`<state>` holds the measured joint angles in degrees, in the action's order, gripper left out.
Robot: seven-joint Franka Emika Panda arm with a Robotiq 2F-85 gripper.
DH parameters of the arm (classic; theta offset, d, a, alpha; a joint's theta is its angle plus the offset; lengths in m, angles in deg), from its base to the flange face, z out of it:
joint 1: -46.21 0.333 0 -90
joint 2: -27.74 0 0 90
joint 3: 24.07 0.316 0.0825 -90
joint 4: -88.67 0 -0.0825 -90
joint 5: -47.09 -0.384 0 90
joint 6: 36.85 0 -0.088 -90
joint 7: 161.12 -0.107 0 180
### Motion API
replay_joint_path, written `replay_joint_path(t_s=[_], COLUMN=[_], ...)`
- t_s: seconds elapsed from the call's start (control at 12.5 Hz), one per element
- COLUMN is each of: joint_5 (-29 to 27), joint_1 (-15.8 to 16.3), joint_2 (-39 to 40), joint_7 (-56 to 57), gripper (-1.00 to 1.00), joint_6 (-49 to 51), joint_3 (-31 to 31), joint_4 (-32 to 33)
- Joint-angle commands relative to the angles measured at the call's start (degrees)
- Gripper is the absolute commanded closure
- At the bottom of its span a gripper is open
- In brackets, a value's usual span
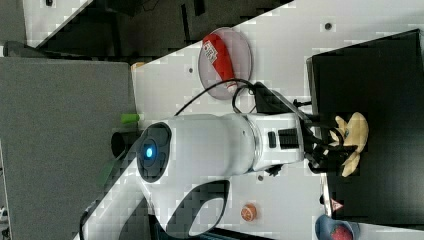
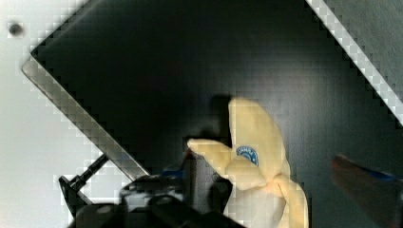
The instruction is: Pick banana from table and place on oven.
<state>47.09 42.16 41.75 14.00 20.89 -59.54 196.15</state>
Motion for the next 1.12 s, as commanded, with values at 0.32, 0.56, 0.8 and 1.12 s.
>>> replay_joint_path(t_s=[0.32,0.56,0.8,1.12], joint_5=[0.5,0.5,1.0,1.5], joint_1=[2.0,4.5,6.5,7.1], joint_2=[-6.5,-12.4,-17.4,-21.9], joint_7=[7.2,2.5,-12.3,-41.0], gripper=[-1.0,-1.0,-1.0,-1.0], joint_6=[5.3,13.4,24.5,30.9], joint_3=[0.3,3.9,11.4,28.0], joint_4=[-6.2,-8.6,-8.2,-8.0])
